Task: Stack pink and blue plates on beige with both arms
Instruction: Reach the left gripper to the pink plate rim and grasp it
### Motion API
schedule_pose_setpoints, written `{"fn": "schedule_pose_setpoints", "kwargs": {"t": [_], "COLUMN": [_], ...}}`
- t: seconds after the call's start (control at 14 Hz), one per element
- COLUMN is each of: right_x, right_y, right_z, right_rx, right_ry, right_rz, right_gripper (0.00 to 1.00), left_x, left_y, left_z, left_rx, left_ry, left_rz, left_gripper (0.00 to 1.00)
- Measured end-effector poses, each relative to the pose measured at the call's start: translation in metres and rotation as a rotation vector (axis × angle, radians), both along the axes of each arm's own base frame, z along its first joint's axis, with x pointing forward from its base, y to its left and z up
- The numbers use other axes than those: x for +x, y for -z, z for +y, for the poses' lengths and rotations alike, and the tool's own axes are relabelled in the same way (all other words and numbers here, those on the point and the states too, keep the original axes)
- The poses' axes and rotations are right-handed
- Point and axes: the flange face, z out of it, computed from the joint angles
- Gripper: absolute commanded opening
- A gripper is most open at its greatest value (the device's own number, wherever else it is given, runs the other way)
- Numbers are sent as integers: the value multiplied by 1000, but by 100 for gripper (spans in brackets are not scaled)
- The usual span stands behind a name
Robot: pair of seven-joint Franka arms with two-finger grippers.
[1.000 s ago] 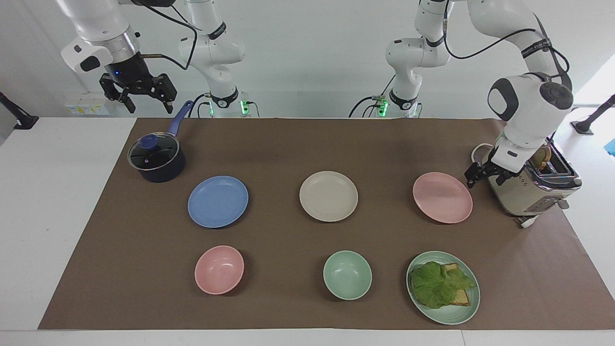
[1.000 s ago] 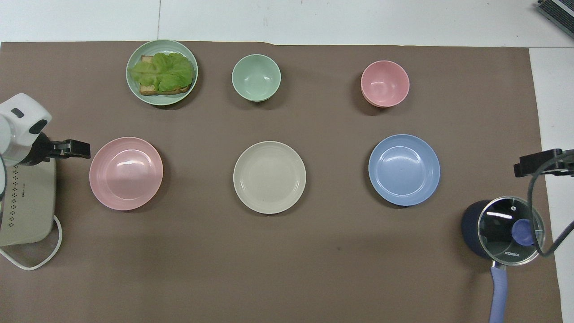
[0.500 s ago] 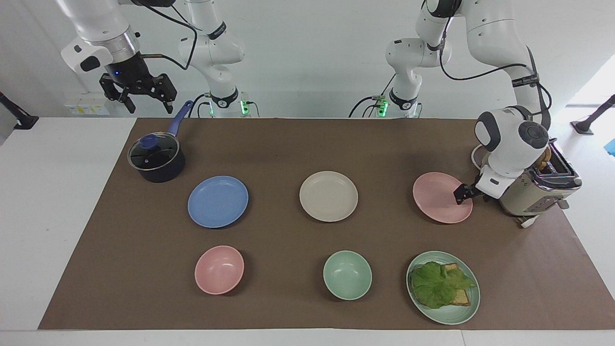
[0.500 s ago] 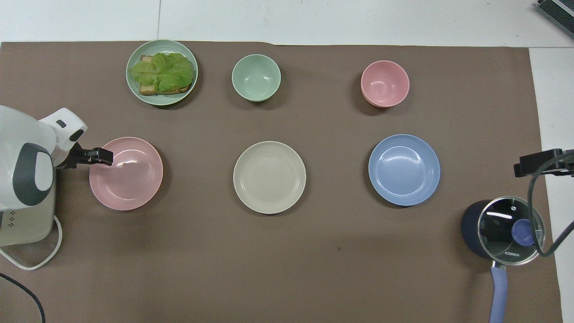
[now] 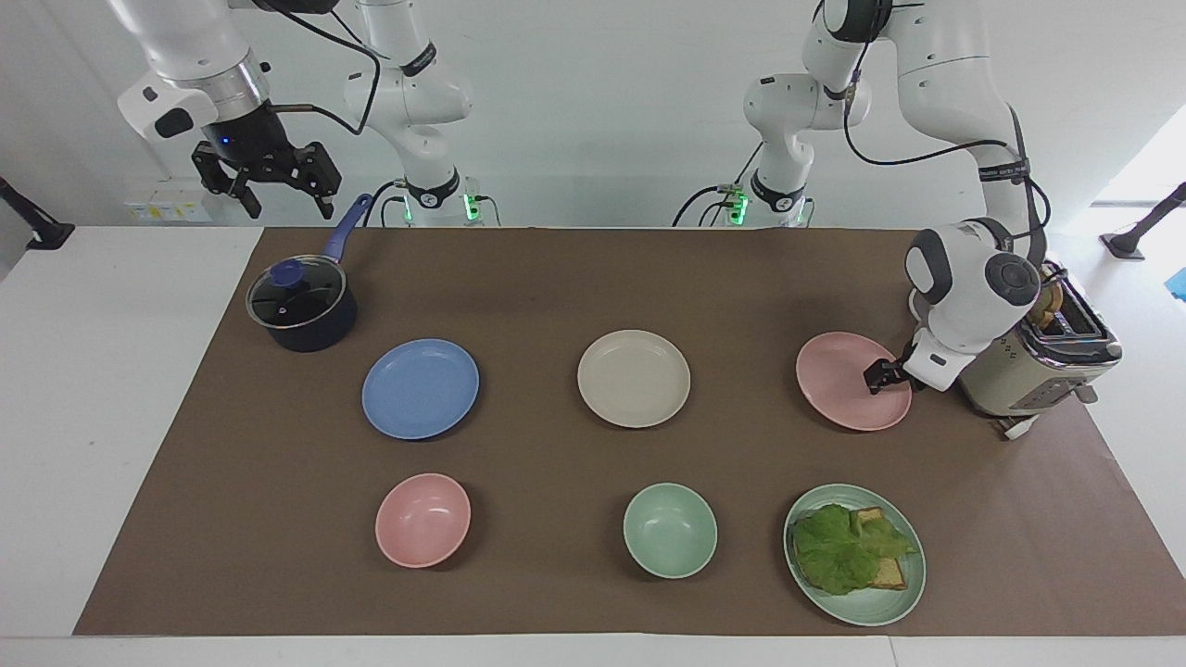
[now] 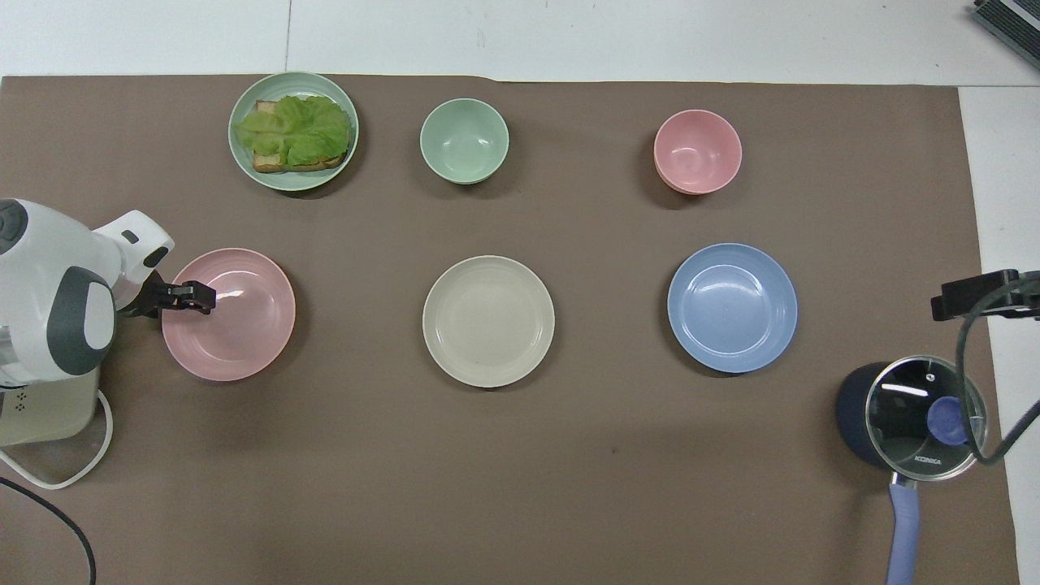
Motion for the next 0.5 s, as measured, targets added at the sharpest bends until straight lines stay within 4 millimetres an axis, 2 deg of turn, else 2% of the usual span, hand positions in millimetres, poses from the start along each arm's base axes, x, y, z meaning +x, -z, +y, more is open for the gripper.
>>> {"fn": "schedule_pose_setpoints", "kwargs": {"t": [0.29, 0.5], "right_x": [0, 0], "right_y": [0, 0], "right_z": [0, 0], "right_rx": [0, 0], "right_ry": [0, 0], "right_rz": [0, 0], "right_gripper": [100, 100], "left_x": [1, 5], "left_y": [-5, -20], "left_z": [2, -2], "left_rx": [-1, -8], "left_ry": [0, 6], "left_rz": [16, 58], "left_gripper": [0, 0]}}
